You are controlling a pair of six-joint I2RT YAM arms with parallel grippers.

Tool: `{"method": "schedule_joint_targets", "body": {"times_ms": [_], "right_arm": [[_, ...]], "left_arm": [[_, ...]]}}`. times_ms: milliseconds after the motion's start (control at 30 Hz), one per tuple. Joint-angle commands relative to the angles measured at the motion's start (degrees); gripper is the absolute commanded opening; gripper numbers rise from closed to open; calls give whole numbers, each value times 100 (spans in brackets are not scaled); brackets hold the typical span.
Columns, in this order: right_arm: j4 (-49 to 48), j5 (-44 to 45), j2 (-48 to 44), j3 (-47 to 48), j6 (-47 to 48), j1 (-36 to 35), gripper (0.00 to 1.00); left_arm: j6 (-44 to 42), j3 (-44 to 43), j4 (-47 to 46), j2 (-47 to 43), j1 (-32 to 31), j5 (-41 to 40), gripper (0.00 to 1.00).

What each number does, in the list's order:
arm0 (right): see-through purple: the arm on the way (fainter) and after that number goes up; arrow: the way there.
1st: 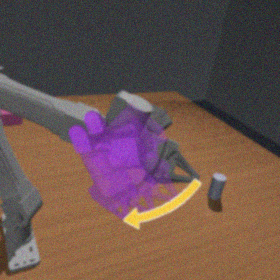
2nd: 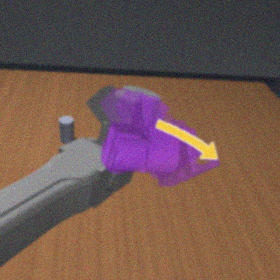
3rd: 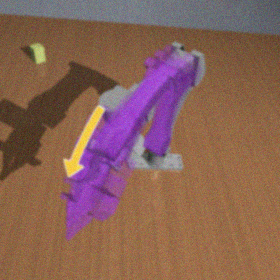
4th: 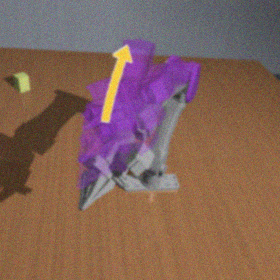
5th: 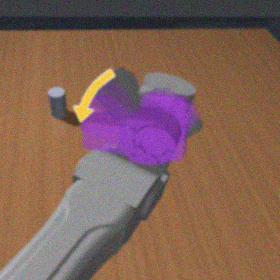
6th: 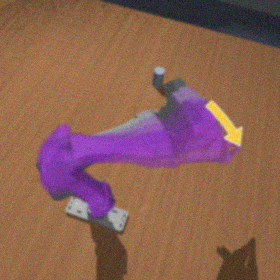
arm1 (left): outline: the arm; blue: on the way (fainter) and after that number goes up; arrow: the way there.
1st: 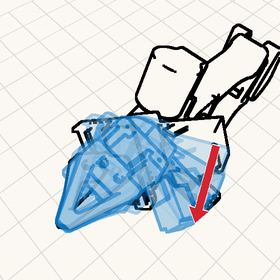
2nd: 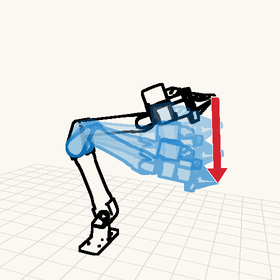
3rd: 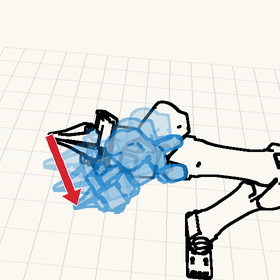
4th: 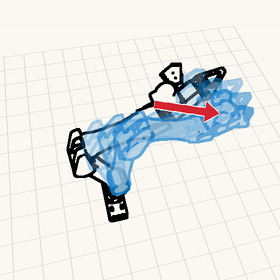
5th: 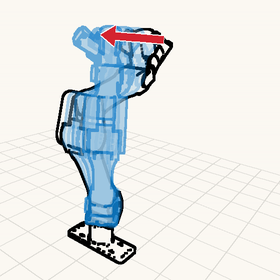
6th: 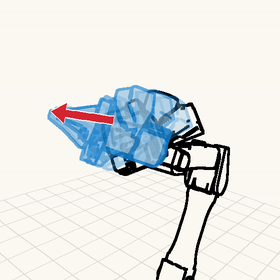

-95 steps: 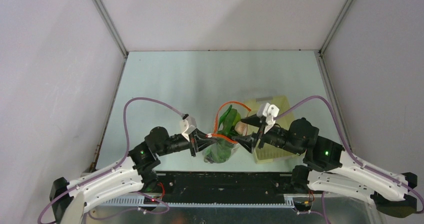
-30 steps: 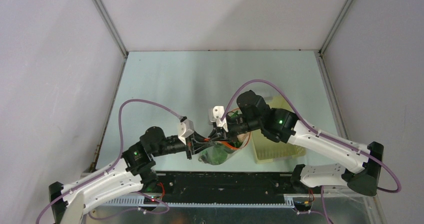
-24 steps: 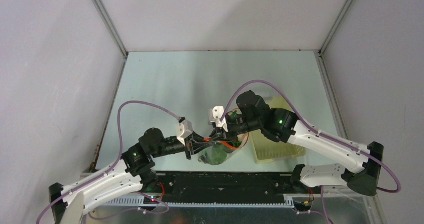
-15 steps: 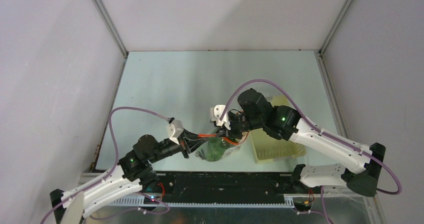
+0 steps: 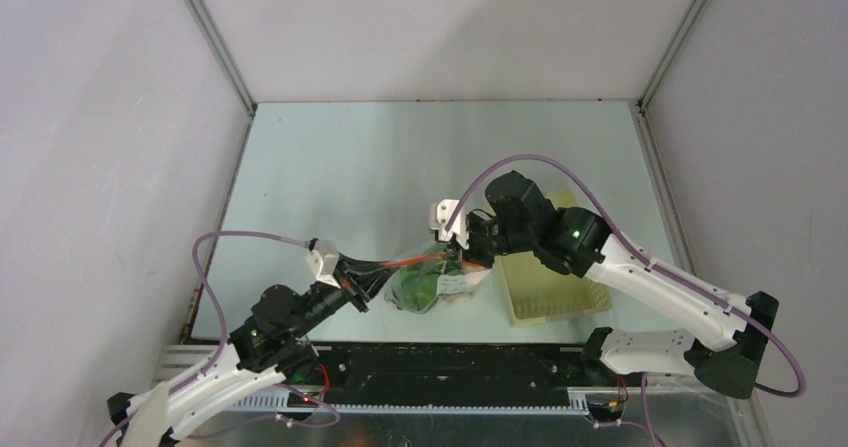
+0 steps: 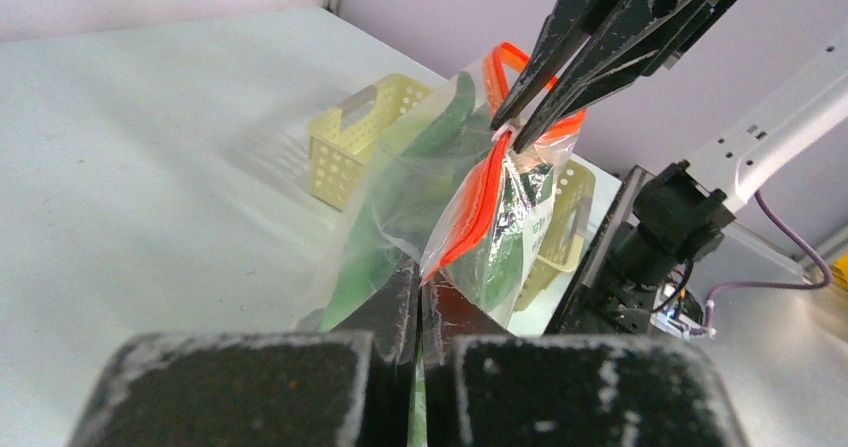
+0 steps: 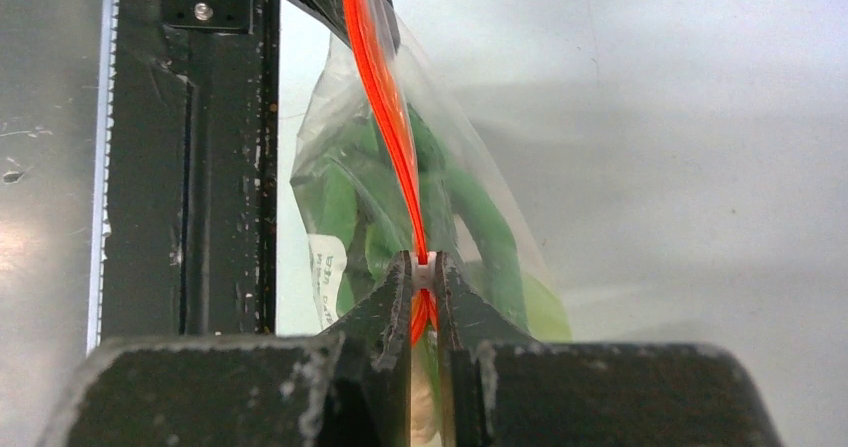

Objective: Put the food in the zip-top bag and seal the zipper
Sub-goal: Zip the zipper food storage bag at the center of the board.

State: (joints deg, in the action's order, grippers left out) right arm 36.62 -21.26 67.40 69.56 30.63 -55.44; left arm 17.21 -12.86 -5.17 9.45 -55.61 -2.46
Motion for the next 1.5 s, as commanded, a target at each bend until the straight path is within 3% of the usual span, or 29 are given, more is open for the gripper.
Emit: {"method": "schedule_joint_targets", "body": {"times_ms": [0, 467, 600, 633, 667, 700, 733, 800, 1067, 1467], "right_arm": [[704, 804, -315, 252, 99, 255, 0], [930, 1173, -496, 257, 137, 595, 0], [740, 580, -431, 253, 152, 562, 0], [697, 445, -417, 251, 153, 530, 0], [631, 380, -389, 251, 162, 510, 0], [590, 279, -378, 251, 167, 476, 0], [525, 189, -359, 251, 178, 457, 0], [475, 132, -355, 253, 225, 398, 0], [59, -124, -464, 259, 351, 271, 0], [250, -458, -438, 572, 683, 166, 0]], "left_arm": [[61, -21, -46, -285, 33, -876, 0], [131, 93, -42, -378, 30, -1446, 0], [-86, 6, -253, -225, 33, -571, 2], [-130, -111, -255, -155, 31, -430, 8], [-170, -186, -243, 2, 32, -213, 31], [-199, -352, -232, 95, 33, -124, 47], [-284, -434, -206, 299, 31, 74, 80], [-509, -673, -179, 624, 31, 331, 97], [-1067, -1460, -278, 1883, 31, 491, 100], [-2633, -2886, 1089, 3063, 33, 1692, 100]]}}
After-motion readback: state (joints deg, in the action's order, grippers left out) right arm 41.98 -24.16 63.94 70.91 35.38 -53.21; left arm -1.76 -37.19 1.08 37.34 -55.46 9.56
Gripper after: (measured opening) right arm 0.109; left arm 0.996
